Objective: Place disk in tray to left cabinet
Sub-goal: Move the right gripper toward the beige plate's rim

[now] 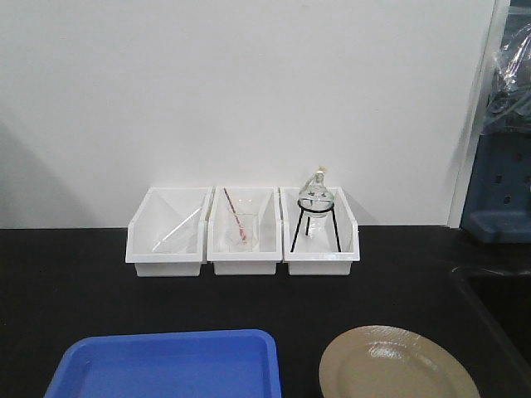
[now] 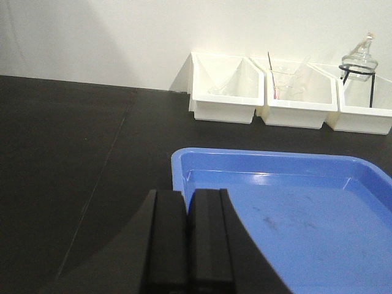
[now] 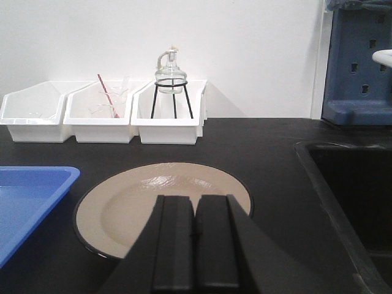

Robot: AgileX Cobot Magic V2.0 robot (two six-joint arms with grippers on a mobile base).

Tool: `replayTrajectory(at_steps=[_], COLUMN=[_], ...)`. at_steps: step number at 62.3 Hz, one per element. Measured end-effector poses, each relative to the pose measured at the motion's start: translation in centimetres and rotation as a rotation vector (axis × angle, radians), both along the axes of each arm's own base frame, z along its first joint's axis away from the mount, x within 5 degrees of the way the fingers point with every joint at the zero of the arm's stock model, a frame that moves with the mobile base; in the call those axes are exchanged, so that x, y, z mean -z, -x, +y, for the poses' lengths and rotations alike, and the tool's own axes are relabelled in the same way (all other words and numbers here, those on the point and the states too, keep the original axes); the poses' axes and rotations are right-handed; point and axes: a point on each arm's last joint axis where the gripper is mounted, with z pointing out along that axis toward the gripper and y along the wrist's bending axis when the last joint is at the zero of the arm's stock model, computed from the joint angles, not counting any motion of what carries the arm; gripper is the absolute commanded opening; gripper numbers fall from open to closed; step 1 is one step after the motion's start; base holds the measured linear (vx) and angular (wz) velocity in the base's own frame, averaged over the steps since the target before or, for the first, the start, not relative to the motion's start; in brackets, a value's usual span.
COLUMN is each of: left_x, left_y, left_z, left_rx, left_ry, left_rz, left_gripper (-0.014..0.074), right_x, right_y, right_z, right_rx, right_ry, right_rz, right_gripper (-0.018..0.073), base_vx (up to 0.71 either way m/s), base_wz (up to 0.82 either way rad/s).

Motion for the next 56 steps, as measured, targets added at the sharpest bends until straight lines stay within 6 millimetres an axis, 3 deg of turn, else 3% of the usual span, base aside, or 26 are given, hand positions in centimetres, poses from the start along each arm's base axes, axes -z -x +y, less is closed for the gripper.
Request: replayTrajectory(at_steps=[22, 28, 33, 38, 46, 56], left_x=[0.0, 0.0, 0.0, 0.0, 0.0, 0.0], left_y=[0.0, 0.0, 0.0, 0.0, 0.0, 0.0], left_z=[0.0, 0.0, 0.0, 0.0, 0.0, 0.0], left_rx=[0.0, 0.0, 0.0, 0.0, 0.0, 0.0], left_ry=[0.0, 0.0, 0.0, 0.0, 0.0, 0.0], left_rz=[0.0, 0.0, 0.0, 0.0, 0.0, 0.0], left_gripper=[-0.0006, -0.0006, -0.0006, -0.0006, -0.0006, -0.0006], right_x=[-0.3, -3.4, -7.2, -9.9, -12.2, -11.7], right_y=[0.0, 0.3, -0.2, -2.0, -7.2, -12.6], right_z=[0.0, 0.0, 0.0, 0.3, 1.0, 1.7], right_rx=[-0.001, -0.001, -0.001, -0.001, -0.004, -0.002], right_ry=[-0.008, -0.018, -0.008, 0.021, 0.047, 0.043], right_rz=[-0.01, -0.078, -0.117, -0.077, 0.064, 0.256], right_gripper=[-0.0004, -0.0004, -0.0004, -0.0004, -0.0004, -0.0003], base_vx=[0.0, 0.0, 0.0, 0.0, 0.0, 0.0], base_wz=[0.0, 0.0, 0.0, 0.0, 0.0, 0.0])
